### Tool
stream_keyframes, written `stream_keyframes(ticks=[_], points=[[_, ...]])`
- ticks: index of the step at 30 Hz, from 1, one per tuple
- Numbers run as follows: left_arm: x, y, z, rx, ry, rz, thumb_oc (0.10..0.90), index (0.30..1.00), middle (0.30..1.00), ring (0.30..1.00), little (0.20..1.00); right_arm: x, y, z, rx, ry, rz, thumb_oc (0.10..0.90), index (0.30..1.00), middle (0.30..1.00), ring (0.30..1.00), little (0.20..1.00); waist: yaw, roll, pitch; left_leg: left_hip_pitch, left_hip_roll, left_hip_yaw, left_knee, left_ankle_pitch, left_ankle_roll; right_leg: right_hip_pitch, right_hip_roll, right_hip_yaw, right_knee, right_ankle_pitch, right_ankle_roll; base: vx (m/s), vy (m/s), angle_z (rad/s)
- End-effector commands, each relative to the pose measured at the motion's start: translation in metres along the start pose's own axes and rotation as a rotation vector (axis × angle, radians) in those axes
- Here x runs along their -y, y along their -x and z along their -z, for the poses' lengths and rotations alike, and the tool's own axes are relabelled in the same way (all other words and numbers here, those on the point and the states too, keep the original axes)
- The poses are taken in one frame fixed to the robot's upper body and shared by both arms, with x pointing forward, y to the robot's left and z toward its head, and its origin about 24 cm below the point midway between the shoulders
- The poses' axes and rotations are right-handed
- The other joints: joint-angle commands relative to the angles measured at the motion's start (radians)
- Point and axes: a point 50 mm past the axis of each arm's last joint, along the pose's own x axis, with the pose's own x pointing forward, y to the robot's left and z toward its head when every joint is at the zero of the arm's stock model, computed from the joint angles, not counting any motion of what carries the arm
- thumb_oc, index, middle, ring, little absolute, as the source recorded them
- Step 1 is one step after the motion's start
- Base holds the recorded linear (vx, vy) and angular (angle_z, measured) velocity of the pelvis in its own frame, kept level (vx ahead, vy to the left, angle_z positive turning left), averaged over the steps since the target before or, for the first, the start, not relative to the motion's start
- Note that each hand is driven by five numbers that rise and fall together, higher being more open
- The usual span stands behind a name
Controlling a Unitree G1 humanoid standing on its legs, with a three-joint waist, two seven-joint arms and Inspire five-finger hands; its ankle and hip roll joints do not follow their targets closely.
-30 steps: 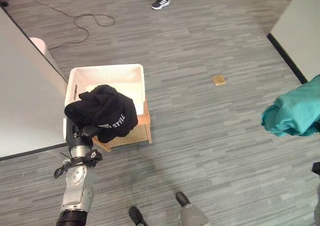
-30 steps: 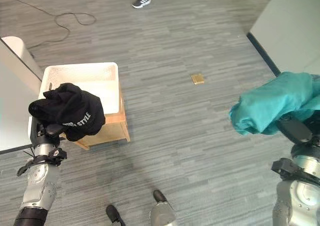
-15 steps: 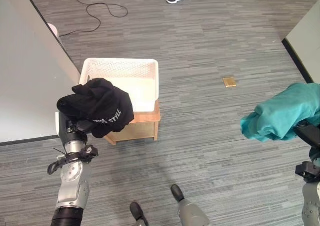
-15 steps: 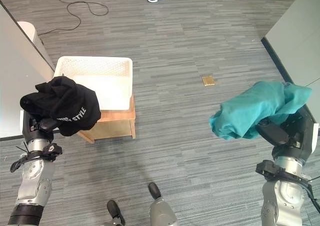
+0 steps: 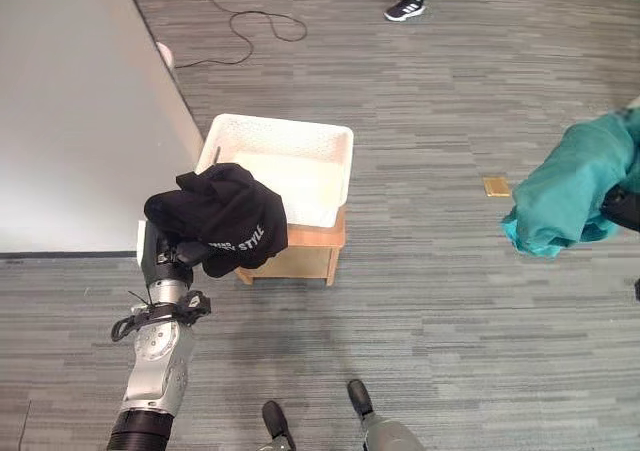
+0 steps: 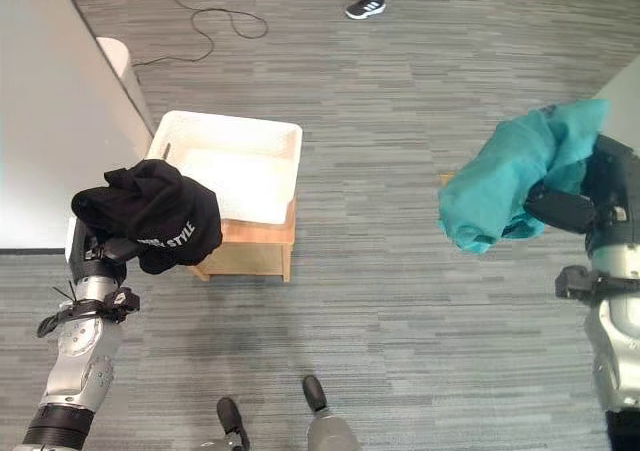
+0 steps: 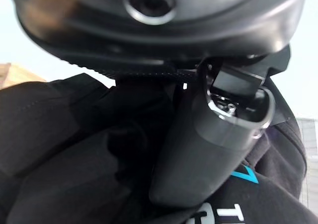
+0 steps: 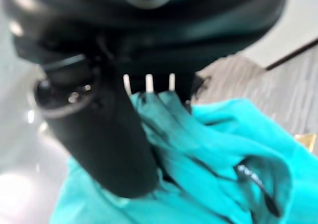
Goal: Pick up bed clothes into laundry basket.
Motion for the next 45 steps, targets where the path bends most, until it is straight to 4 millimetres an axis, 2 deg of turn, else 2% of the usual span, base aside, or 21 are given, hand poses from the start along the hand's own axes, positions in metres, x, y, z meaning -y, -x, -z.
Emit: stream_keyframes(ticks=[1, 3, 5, 6, 11, 13, 16, 17, 18, 21, 24, 26, 28, 30, 32, 35, 37, 39, 41, 43, 45], points=[[-0.002, -0.021, -0.064, 0.281, -0.046, 0.105, 0.400, 0.300, 0.300, 0.300, 0.300, 0.037, -0.041, -0.087, 0.281, 0.171, 0.104, 0.400, 0.300, 0.300, 0.300, 0.300, 0.067, -0.070, -0.069, 0.097, -0.026, 0.011, 0.000, -0.112, -0.047, 0.032, -0.038, 0.005, 0.011, -0.059, 0.044, 0.02, -0.080, 0.13], [-0.003, -0.021, -0.066, 0.282, -0.056, 0.120, 0.400, 0.300, 0.300, 0.300, 0.300, 0.044, -0.054, -0.102, 0.283, 0.256, 0.125, 0.400, 0.300, 0.300, 0.300, 0.300, 0.095, -0.068, -0.070, 0.093, -0.025, -0.002, 0.000, -0.105, -0.052, 0.037, -0.039, -0.009, 0.009, -0.062, 0.041, 0.01, -0.087, 0.26], [-0.006, -0.021, -0.066, 0.283, -0.055, 0.110, 0.400, 0.300, 0.300, 0.300, 0.300, 0.043, -0.066, -0.114, 0.294, 0.294, 0.118, 0.400, 0.300, 0.300, 0.300, 0.300, 0.095, -0.063, -0.069, 0.091, -0.024, -0.011, 0.000, -0.100, -0.055, 0.039, -0.039, -0.012, 0.009, -0.064, 0.038, 0.00, -0.080, 0.23], [-0.003, -0.021, -0.067, 0.278, -0.062, 0.135, 0.400, 0.300, 0.300, 0.300, 0.300, 0.049, -0.073, -0.126, 0.292, 0.351, 0.144, 0.400, 0.300, 0.300, 0.300, 0.300, 0.126, -0.069, -0.071, 0.087, -0.021, -0.026, 0.000, -0.093, -0.060, 0.043, -0.039, -0.023, 0.009, -0.068, 0.035, 0.02, -0.096, 0.23], [-0.010, -0.017, -0.054, 0.225, -0.058, 0.116, 0.400, 0.300, 0.300, 0.300, 0.300, 0.044, -0.099, -0.168, 0.329, 0.458, 0.163, 0.400, 0.300, 0.300, 0.300, 0.300, 0.133, -0.050, -0.069, 0.081, -0.009, -0.062, 0.000, -0.070, -0.075, 0.052, -0.030, -0.056, 0.032, -0.092, 0.018, 0.01, -0.112, 0.29], [-0.010, -0.017, -0.052, 0.224, -0.050, 0.108, 0.400, 0.300, 0.300, 0.300, 0.300, 0.042, -0.102, -0.176, 0.343, 0.464, 0.164, 0.400, 0.300, 0.300, 0.300, 0.300, 0.129, -0.044, -0.066, 0.086, -0.007, -0.069, 0.000, -0.064, -0.077, 0.057, -0.026, -0.063, 0.037, -0.099, 0.013, 0.00, -0.103, 0.31], [0.002, -0.024, -0.059, 0.259, -0.018, 0.143, 0.400, 0.300, 0.300, 0.300, 0.300, 0.033, -0.105, -0.202, 0.414, 0.513, 0.147, 0.400, 0.300, 0.300, 0.300, 0.300, 0.152, -0.076, -0.021, -0.019, 0.015, -0.118, 0.266, -0.017, -0.112, 0.093, -0.027, -0.087, 0.074, -0.128, -0.025, -0.05, -0.188, 0.39], [0.003, -0.024, -0.059, 0.261, -0.013, 0.142, 0.400, 0.300, 0.300, 0.300, 0.300, 0.033, -0.105, -0.204, 0.418, 0.516, 0.148, 0.400, 0.300, 0.300, 0.300, 0.300, 0.145, -0.070, -0.019, -0.030, 0.017, -0.125, 0.283, -0.023, -0.112, 0.091, -0.026, -0.093, 0.077, -0.131, -0.026, -0.03, -0.119, 0.60], [0.009, -0.023, -0.054, 0.248, 0.024, 0.147, 0.400, 0.300, 0.300, 0.300, 0.300, 0.039, -0.106, -0.210, 0.422, 0.514, 0.174, 0.400, 0.300, 0.300, 0.300, 0.300, 0.159, -0.089, -0.001, -0.080, 0.019, -0.152, 0.339, 0.000, -0.118, 0.118, -0.035, -0.102, 0.101, -0.153, -0.033, 0.01, -0.036, 0.63], [0.015, -0.019, -0.044, 0.219, 0.056, 0.150, 0.400, 0.300, 0.300, 0.300, 0.300, 0.045, -0.106, -0.205, 0.385, 0.542, 0.181, 0.400, 0.300, 0.300, 0.300, 0.300, 0.154, -0.099, -0.015, -0.097, 0.079, -0.123, 0.237, 0.013, -0.118, 0.144, -0.065, -0.117, 0.096, -0.173, -0.017, 0.12, 0.059, 0.46], [0.019, -0.021, -0.046, 0.229, 0.052, 0.151, 0.400, 0.300, 0.300, 0.300, 0.300, 0.053, -0.102, -0.209, 0.391, 0.596, 0.209, 0.400, 0.300, 0.300, 0.300, 0.300, 0.159, -0.094, -0.032, -0.128, 0.137, -0.105, 0.076, 0.092, -0.142, 0.171, -0.093, -0.124, 0.082, -0.186, 0.006, 0.25, 0.112, 0.16], [0.020, -0.023, -0.046, 0.235, 0.056, 0.140, 0.400, 0.300, 0.300, 0.300, 0.300, 0.055, -0.100, -0.212, 0.406, 0.601, 0.223, 0.400, 0.300, 0.300, 0.300, 0.300, 0.165, -0.095, -0.044, -0.132, 0.143, -0.117, 0.029, 0.112, -0.154, 0.205, -0.114, -0.124, 0.065, -0.194, 0.019, 0.34, 0.118, 0.17], [0.020, -0.023, -0.046, 0.235, 0.068, 0.137, 0.400, 0.300, 0.300, 0.300, 0.300, 0.050, -0.100, -0.212, 0.411, 0.610, 0.205, 0.400, 0.300, 0.300, 0.300, 0.300, 0.164, -0.092, -0.067, -0.117, 0.138, -0.096, 0.035, 0.085, -0.150, 0.245, -0.133, -0.117, 0.041, -0.203, 0.035, 0.40, 0.138, -0.13], [0.027, -0.023, -0.045, 0.234, 0.093, 0.162, 0.400, 0.300, 0.300, 0.300, 0.300, 0.047, -0.100, -0.211, 0.413, 0.616, 0.189, 0.400, 0.300, 0.300, 0.300, 0.300, 0.168, -0.094, -0.083, -0.117, 0.114, -0.062, 0.055, 0.070, -0.144, 0.269, -0.182, -0.124, 0.021, -0.183, 0.062, 0.39, 0.208, -0.50], [0.034, -0.027, -0.048, 0.244, 0.089, 0.190, 0.400, 0.300, 0.300, 0.300, 0.300, 0.043, -0.098, -0.213, 0.430, 0.623, 0.168, 0.400, 0.300, 0.300, 0.300, 0.300, 0.166, -0.110, -0.092, -0.118, 0.077, -0.047, 0.082, 0.018, -0.116, 0.260, -0.238, -0.118, 0.030, -0.148, 0.092, 0.35, 0.212, -0.35], [0.051, -0.033, -0.056, 0.272, 0.079, 0.252, 0.400, 0.300, 0.300, 0.300, 0.300, 0.036, -0.097, -0.213, 0.452, 0.637, 0.144, 0.400, 0.300, 0.300, 0.300, 0.300, 0.152, -0.113, -0.090, -0.089, 0.015, -0.021, 0.058, -0.014, -0.079, 0.165, -0.295, -0.092, 0.156, 0.012, 0.116, 0.27, 0.204, 0.12], [0.054, -0.038, -0.061, 0.289, 0.064, 0.269, 0.400, 0.300, 0.300, 0.300, 0.300, 0.029, -0.098, -0.211, 0.455, 0.623, 0.126, 0.400, 0.300, 0.300, 0.300, 0.300, 0.148, -0.110, -0.077, -0.065, -0.005, 0.000, 0.018, -0.021, -0.058, 0.096, -0.279, -0.053, 0.224, 0.072, 0.115, 0.16, 0.181, -0.14], [0.058, -0.039, -0.063, 0.299, 0.057, 0.284, 0.400, 0.300, 0.300, 0.300, 0.300, 0.022, -0.101, -0.208, 0.448, 0.614, 0.103, 0.400, 0.300, 0.300, 0.300, 0.300, 0.131, -0.112, -0.069, -0.042, -0.016, 0.015, 0.002, -0.050, -0.050, 0.058, -0.242, -0.027, 0.249, 0.085, 0.117, 0.16, 0.142, -0.14], [0.061, -0.039, -0.061, 0.292, 0.069, 0.296, 0.400, 0.300, 0.300, 0.300, 0.300, 0.025, -0.102, -0.199, 0.415, 0.608, 0.096, 0.400, 0.300, 0.300, 0.300, 0.300, 0.110, -0.099, -0.056, -0.025, -0.020, 0.008, 0.000, -0.074, -0.044, -0.011, -0.140, 0.029, 0.238, 0.000, 0.111, 0.17, 0.142, -0.16], [0.063, -0.040, -0.064, 0.302, 0.072, 0.305, 0.400, 0.300, 0.300, 0.300, 0.300, 0.027, -0.102, -0.196, 0.408, 0.590, 0.104, 0.400, 0.300, 0.300, 0.300, 0.300, 0.106, -0.079, -0.036, -0.022, -0.022, -0.001, 0.000, -0.076, -0.045, -0.086, -0.073, 0.027, 0.201, -0.064, 0.084, 0.16, 0.097, -0.22], [0.064, -0.045, -0.063, 0.290, 0.066, 0.299, 0.400, 0.300, 0.300, 0.300, 0.300, 0.028, -0.103, -0.191, 0.399, 0.548, 0.122, 0.400, 0.300, 0.300, 0.300, 0.300, 0.086, -0.073, -0.014, -0.006, -0.037, -0.027, 0.000, -0.086, -0.047, -0.126, -0.027, 0.028, 0.134, -0.070, 0.062, 0.19, 0.010, 0.14]])
